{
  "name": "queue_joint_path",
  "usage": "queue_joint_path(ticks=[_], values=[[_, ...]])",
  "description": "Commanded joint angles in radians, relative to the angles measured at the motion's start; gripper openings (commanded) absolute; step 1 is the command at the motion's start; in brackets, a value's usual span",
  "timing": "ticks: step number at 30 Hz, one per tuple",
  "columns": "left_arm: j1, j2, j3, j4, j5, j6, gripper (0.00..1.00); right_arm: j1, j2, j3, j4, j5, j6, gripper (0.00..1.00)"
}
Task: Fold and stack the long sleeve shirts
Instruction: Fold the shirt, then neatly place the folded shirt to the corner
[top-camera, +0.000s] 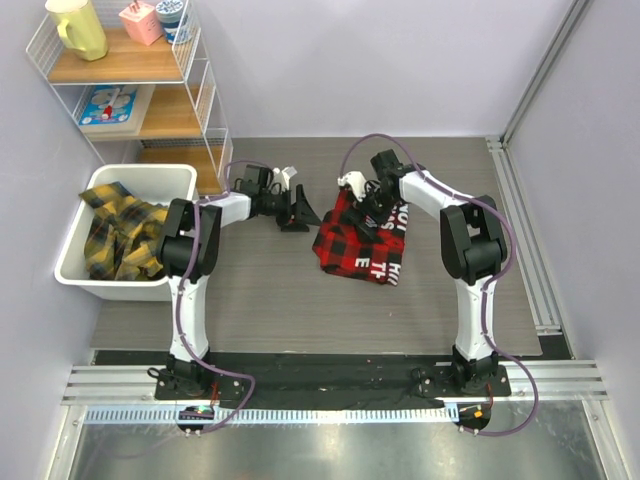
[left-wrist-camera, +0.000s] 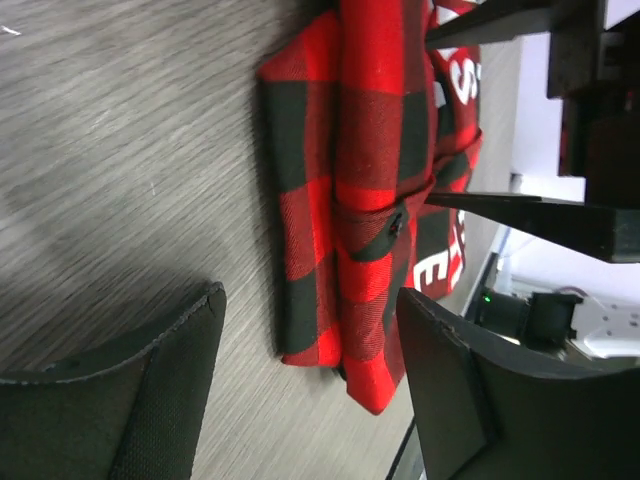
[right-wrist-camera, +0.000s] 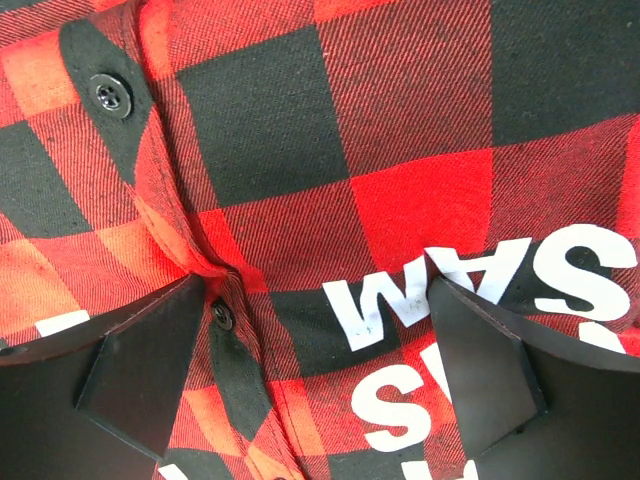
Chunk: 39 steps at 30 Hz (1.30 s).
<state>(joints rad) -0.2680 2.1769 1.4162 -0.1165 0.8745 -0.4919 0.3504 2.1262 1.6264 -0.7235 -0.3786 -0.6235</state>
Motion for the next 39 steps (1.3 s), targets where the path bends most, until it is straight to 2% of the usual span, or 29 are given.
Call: queue_joint_path(ticks=[1, 12, 19, 25, 28, 29, 31, 32, 33, 35, 36, 37, 38, 39], values=[[0.001, 0.021, -0.022, 0.029, 0.055, -0.020, 0.70, 0.010, 0.054, -0.016, 0.006, -0.089, -0.111, 1.00], [-0.034, 0.096, -0.109, 0.116, 0.107, -0.140, 0.59, 0.018, 0.109, 0.078, -0.051, -0.161, -0.133, 1.00], [-0.043, 0.115, -0.177, 0.387, 0.087, -0.324, 0.57, 0.027, 0.120, 0.093, -0.057, -0.164, -0.119, 1.00], [-0.056, 0.161, -0.129, 0.471, 0.075, -0.376, 0.55, 0.038, 0.126, 0.101, -0.056, -0.169, -0.085, 1.00], [-0.069, 0.193, -0.085, 0.463, 0.054, -0.372, 0.45, 0.051, 0.123, 0.093, -0.038, -0.131, -0.079, 1.00], [-0.066, 0.199, -0.074, 0.439, 0.052, -0.372, 0.31, 0.052, 0.120, 0.092, -0.031, -0.123, -0.056, 1.00], [-0.059, 0.189, -0.040, 0.382, 0.040, -0.346, 0.16, 0.048, 0.106, 0.096, -0.022, -0.086, -0.027, 1.00], [-0.047, 0.170, -0.022, 0.239, 0.026, -0.267, 0.06, 0.045, 0.097, 0.098, -0.022, -0.074, -0.006, 1.00], [-0.040, 0.150, 0.005, 0.165, 0.014, -0.204, 0.01, 0.023, 0.084, 0.098, -0.022, -0.072, 0.040, 1.00], [-0.030, 0.095, 0.149, -0.068, -0.073, -0.053, 0.00, -0.017, 0.031, 0.093, -0.024, -0.089, 0.108, 1.00], [-0.031, 0.086, 0.223, -0.327, -0.109, 0.140, 0.00, -0.069, 0.003, 0.087, -0.025, -0.104, 0.181, 1.00], [-0.031, 0.080, 0.375, -0.425, -0.206, 0.207, 0.00, -0.106, -0.046, 0.078, -0.024, -0.129, 0.215, 1.00], [-0.031, 0.084, 0.451, -0.504, -0.245, 0.267, 0.00, -0.138, -0.073, 0.054, -0.024, -0.169, 0.246, 1.00], [-0.033, 0.104, 0.539, -0.688, -0.288, 0.373, 0.00, -0.168, -0.095, 0.040, -0.024, -0.184, 0.295, 1.00]])
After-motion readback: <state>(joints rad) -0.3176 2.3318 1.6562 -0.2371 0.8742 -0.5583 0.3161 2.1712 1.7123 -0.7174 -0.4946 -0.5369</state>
